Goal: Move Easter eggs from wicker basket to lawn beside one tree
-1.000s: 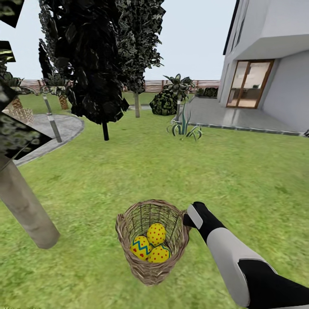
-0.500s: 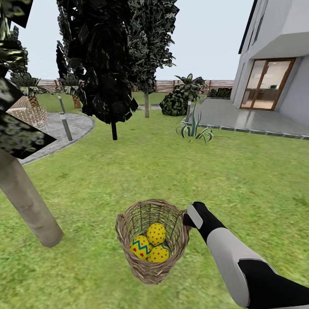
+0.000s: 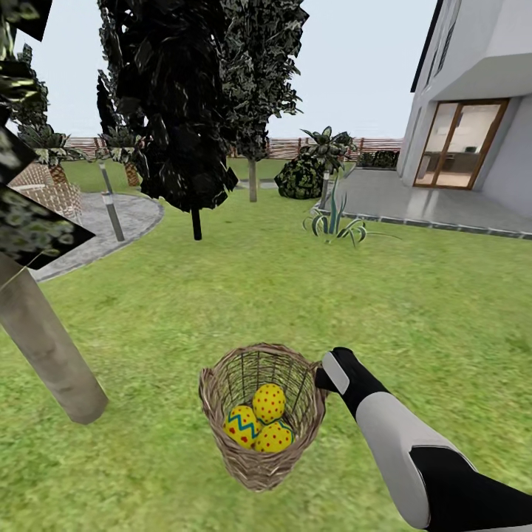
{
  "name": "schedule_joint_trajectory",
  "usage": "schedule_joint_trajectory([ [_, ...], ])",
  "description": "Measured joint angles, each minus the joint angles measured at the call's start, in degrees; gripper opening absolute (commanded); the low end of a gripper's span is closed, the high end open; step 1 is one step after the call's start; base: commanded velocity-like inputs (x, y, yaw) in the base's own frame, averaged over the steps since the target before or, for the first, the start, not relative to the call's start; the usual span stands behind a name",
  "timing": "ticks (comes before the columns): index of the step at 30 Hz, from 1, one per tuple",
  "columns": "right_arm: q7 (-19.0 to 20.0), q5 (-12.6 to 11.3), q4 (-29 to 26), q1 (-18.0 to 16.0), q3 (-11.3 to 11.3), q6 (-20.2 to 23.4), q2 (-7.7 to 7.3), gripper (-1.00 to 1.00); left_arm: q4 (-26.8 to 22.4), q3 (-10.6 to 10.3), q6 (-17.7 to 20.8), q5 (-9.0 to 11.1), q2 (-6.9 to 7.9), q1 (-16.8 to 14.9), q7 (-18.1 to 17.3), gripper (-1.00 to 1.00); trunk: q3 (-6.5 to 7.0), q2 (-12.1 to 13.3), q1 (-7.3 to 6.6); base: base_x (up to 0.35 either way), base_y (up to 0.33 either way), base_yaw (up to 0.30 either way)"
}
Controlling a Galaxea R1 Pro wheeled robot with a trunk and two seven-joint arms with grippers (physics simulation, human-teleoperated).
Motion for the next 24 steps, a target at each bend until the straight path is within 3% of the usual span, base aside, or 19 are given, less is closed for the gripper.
schedule_joint_trajectory([
  [13,0.0,-0.2,0.0,0.0,0.3,0.1,0.55,-1.00,0.0,0.0,0.1,0.0,0.00,0.0,0.0,1.00,-2.34,-5.2,2.86,0.000,0.000,0.000],
  [17,0.0,0.3,0.0,0.0,0.3,0.3,0.68,-1.00,-0.7,0.1,1.0,0.5,1.05,-0.1,-0.4,1.00,-3.05,-6.8,3.74,0.000,0.000,0.000],
  [19,0.0,-0.2,0.0,0.1,0.1,0.0,0.70,-1.00,-2.7,0.3,4.8,3.0,3.92,-0.2,-0.5,1.00,-3.41,-7.6,4.17,0.000,0.000,0.000],
  [21,0.0,0.0,0.0,0.1,0.2,0.2,0.70,-1.00,-8.6,0.0,14.3,10.2,9.26,-0.1,-1.9,1.00,-3.76,-8.4,4.61,0.000,0.000,0.000],
  [22,0.0,0.1,0.0,0.1,0.2,0.3,0.70,-1.00,-13.5,-0.2,20.2,15.1,12.13,-0.1,-3.5,1.00,-3.94,-8.8,4.83,0.000,0.000,0.000],
  [24,0.0,-0.1,0.0,0.1,0.1,0.1,0.70,-1.00,-20.5,-0.2,29.0,21.6,19.12,0.1,-5.0,1.00,-4.30,-9.6,5.27,0.000,0.000,0.000],
])
